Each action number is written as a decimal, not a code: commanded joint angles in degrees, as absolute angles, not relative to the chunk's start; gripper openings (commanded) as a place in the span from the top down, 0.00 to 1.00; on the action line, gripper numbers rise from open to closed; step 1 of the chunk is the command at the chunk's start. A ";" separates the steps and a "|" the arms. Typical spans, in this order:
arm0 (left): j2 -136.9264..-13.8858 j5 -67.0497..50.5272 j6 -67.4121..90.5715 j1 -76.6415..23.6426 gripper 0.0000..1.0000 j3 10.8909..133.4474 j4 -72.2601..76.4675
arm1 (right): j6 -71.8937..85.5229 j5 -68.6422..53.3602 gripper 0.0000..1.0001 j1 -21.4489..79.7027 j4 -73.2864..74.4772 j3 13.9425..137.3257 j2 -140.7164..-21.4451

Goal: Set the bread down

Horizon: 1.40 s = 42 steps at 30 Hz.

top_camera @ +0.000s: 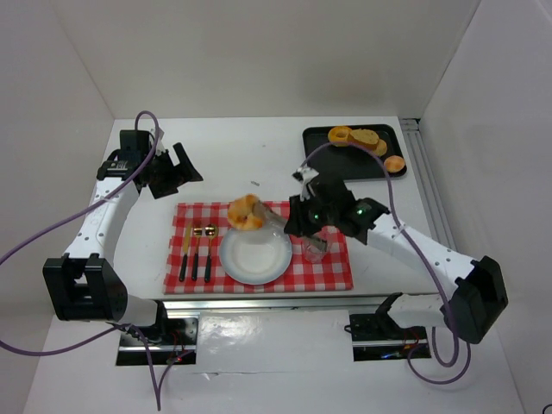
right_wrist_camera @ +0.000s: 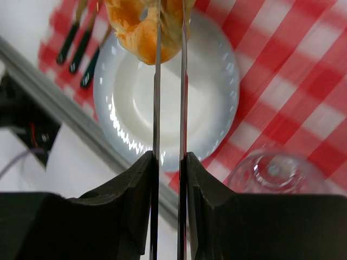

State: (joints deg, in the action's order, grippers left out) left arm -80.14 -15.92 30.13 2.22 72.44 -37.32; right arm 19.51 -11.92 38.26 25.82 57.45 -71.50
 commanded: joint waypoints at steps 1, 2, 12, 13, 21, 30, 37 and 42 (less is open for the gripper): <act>-78.40 -16.08 29.88 2.64 0.01 74.09 -36.83 | 20.30 -11.51 0.75 43.23 28.30 54.16 -67.07; -78.40 -16.08 29.88 2.64 0.01 74.09 -36.83 | 20.30 -11.51 0.75 44.37 28.91 54.14 -67.06; -77.88 -16.08 29.88 2.64 0.01 74.62 -36.83 | 20.92 -5.02 0.45 50.54 34.00 56.07 -70.14; -77.87 -16.08 29.88 2.64 0.01 74.62 -36.83 | 20.92 -4.40 0.45 50.54 34.01 56.77 -69.53; -78.93 -16.78 29.88 2.64 0.01 74.62 -36.83 | 20.21 1.13 0.34 48.52 38.06 63.36 -67.76; -79.45 -16.79 29.36 2.64 0.01 74.62 -36.83 | 25.49 26.88 0.40 36.24 35.43 67.76 -68.55; -78.13 -16.08 30.06 2.64 0.01 73.48 -36.04 | 22.50 12.94 0.41 7.93 23.74 66.01 -75.31; -80.15 -16.08 29.53 2.64 0.01 74.18 -36.56 | 20.75 11.60 0.42 -0.69 22.41 68.73 -82.96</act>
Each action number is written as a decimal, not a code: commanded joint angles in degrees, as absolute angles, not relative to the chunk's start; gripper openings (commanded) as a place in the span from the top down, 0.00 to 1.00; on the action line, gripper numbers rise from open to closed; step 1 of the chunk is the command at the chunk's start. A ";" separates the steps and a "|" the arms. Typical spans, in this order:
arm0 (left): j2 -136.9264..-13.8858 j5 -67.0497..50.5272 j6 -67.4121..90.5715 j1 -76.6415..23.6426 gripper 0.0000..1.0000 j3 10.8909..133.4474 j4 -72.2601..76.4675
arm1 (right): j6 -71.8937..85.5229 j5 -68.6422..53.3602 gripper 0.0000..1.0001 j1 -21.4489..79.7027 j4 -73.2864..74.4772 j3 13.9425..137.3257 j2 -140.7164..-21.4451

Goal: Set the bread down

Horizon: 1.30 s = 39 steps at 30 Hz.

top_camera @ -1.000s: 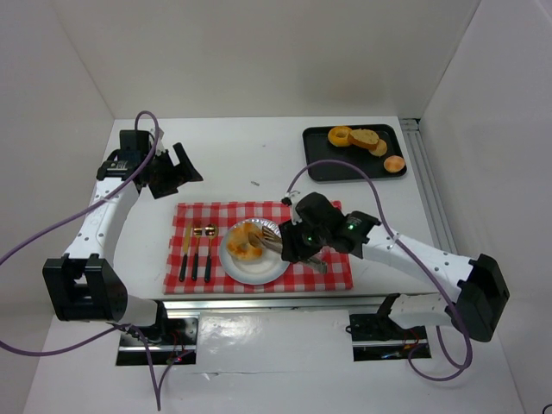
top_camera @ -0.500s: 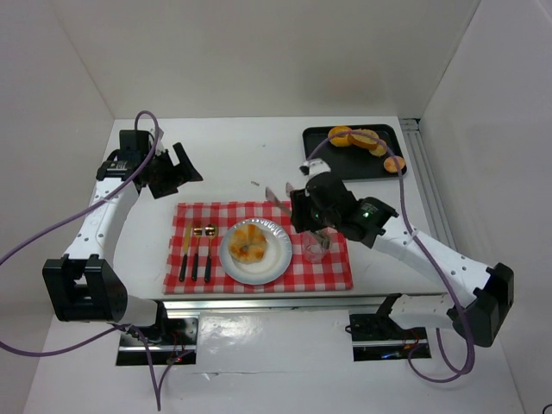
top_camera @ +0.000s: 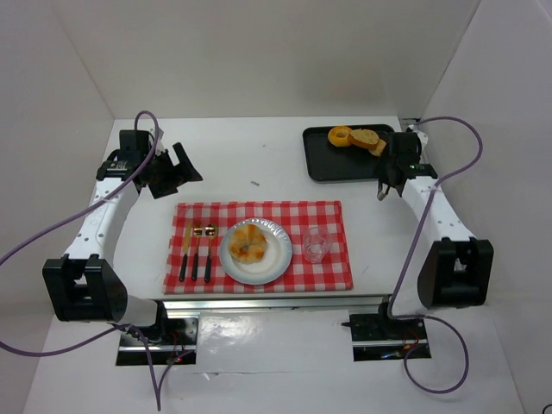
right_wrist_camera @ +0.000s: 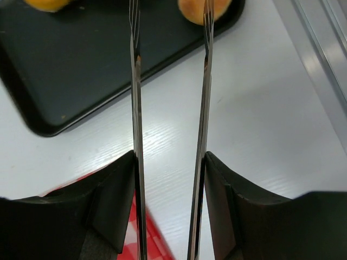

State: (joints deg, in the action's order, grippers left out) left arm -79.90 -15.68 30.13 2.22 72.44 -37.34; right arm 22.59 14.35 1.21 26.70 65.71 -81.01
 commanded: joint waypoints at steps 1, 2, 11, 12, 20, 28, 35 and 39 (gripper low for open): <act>-80.16 -16.78 29.53 2.64 0.01 74.18 -36.56 | 20.74 11.60 0.42 -1.40 21.80 70.30 -83.93; -80.16 -16.79 29.53 2.64 0.01 74.18 -36.56 | 20.74 11.60 0.42 -1.93 22.32 71.10 -86.20; -81.47 -16.79 29.53 2.64 0.01 74.18 -36.56 | 19.42 9.84 0.39 -5.54 23.03 73.56 -92.45; -82.00 -16.79 29.53 2.64 0.01 74.18 -36.56 | 20.03 10.54 0.39 -5.54 23.55 74.26 -92.46; -82.00 -16.79 29.53 2.64 0.01 74.71 -36.56 | 20.04 13.09 0.39 -5.54 23.55 73.56 -91.93; -82.53 -16.79 29.53 2.64 0.01 74.71 -36.04 | 18.90 13.54 0.38 -6.15 23.55 73.56 -93.77; -82.53 -16.79 29.53 2.64 0.01 74.71 -36.04 | 19.42 10.29 0.36 -7.29 22.51 74.79 -97.11; -82.53 -16.79 29.53 2.64 0.01 74.71 -36.04 | 19.42 10.28 0.39 -7.29 22.50 75.41 -97.82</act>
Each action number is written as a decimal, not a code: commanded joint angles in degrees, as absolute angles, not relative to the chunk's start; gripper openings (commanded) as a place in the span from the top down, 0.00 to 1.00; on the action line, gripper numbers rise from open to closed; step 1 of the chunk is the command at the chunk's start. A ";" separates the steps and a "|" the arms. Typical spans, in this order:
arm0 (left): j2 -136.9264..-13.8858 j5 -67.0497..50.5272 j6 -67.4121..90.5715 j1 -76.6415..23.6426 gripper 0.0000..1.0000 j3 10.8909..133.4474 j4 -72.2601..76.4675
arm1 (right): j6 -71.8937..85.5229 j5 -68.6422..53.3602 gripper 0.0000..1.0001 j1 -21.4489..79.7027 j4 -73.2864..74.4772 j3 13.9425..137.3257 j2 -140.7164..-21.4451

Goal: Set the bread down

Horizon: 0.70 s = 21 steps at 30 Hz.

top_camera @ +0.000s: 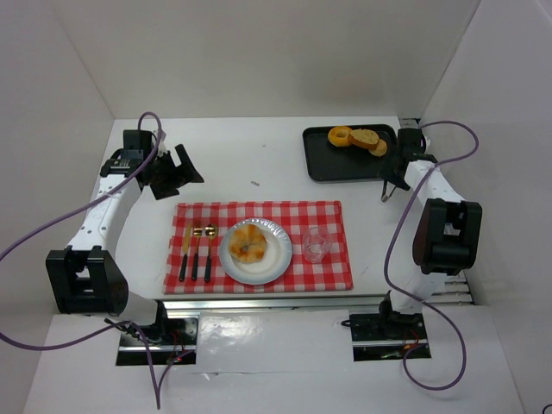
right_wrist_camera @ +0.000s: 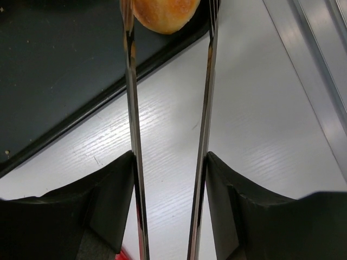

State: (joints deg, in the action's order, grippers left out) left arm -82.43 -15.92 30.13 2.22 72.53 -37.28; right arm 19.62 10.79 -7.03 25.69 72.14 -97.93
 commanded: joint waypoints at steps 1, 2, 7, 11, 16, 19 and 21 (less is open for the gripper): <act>-82.53 -16.79 29.53 2.64 0.01 74.71 -36.04 | 19.42 10.28 0.41 -7.29 22.50 75.41 -97.82; -82.53 -16.27 29.53 2.64 0.01 74.71 -36.04 | 19.42 10.28 0.43 -7.29 22.50 75.41 -97.82; -82.53 -16.79 29.53 2.64 0.01 74.71 -36.04 | 19.42 9.67 0.59 -7.29 21.97 75.41 -96.68; -82.53 -16.79 29.53 2.64 0.01 74.71 -36.04 | 19.42 9.67 0.67 -7.29 22.50 75.41 -95.54; -82.53 -16.79 29.53 2.64 0.01 74.71 -36.04 | 19.42 9.14 0.86 -7.29 23.03 75.41 -92.64; -82.00 -16.79 29.53 2.64 0.01 74.71 -36.04 | 19.42 9.14 0.92 -7.29 23.55 75.41 -91.23; -82.00 -16.79 29.53 2.64 0.01 74.71 -36.04 | 19.42 9.14 0.94 -7.29 24.08 75.41 -89.92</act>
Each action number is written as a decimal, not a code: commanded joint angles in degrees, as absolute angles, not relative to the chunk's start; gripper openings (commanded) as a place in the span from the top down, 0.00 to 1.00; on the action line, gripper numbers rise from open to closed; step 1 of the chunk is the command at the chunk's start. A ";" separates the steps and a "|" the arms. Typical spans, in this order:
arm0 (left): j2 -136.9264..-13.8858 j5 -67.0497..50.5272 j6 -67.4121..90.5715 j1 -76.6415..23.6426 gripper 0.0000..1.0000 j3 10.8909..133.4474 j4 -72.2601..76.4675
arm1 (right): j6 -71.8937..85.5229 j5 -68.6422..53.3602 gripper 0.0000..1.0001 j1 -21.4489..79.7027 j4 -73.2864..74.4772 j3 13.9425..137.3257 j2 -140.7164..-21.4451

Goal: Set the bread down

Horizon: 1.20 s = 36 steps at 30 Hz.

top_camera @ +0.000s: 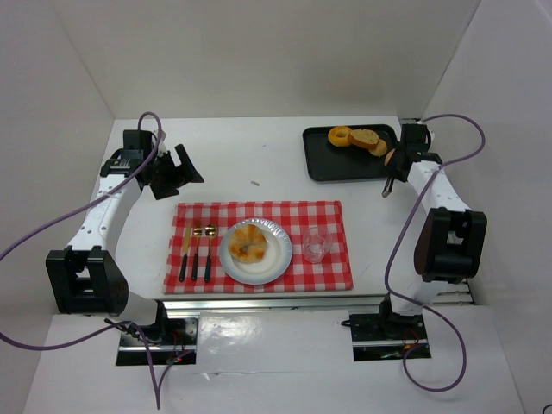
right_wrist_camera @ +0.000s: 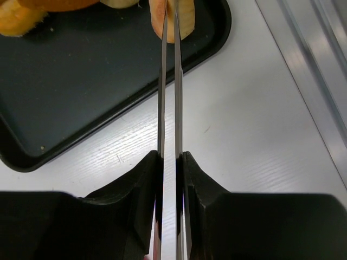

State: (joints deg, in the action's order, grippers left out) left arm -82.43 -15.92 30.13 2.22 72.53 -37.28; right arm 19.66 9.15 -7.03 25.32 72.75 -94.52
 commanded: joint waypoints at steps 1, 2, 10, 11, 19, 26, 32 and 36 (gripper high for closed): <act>-82.00 -16.79 29.53 2.64 0.01 74.71 -36.04 | 19.42 9.14 0.94 -7.29 24.08 75.41 -89.91; -82.00 -16.79 29.53 2.64 0.01 74.71 -36.04 | 19.42 9.14 0.94 -7.29 24.08 75.41 -89.91; -81.47 -16.26 29.53 2.64 0.01 74.71 -36.04 | 19.42 5.46 0.97 -7.29 24.08 74.88 -90.44; -81.47 -16.26 29.53 2.64 0.01 74.71 -36.04 | 19.42 5.45 0.97 -7.29 23.56 74.88 -90.44; -81.47 -16.26 29.53 2.64 0.01 74.71 -36.04 | 19.42 0.80 0.99 -6.25 24.16 76.64 -88.68; -81.47 -16.26 29.53 2.64 0.01 75.23 -36.04 | 18.90 -0.96 1.00 -3.96 26.80 77.87 -84.29; -82.00 -16.79 29.53 2.64 0.01 75.23 -36.04 | 18.90 -8.33 1.00 -2.72 27.42 78.40 -83.23; -82.00 -16.79 29.53 2.64 0.01 75.76 -36.04 | 18.90 -10.81 1.00 -0.97 28.20 77.78 -81.31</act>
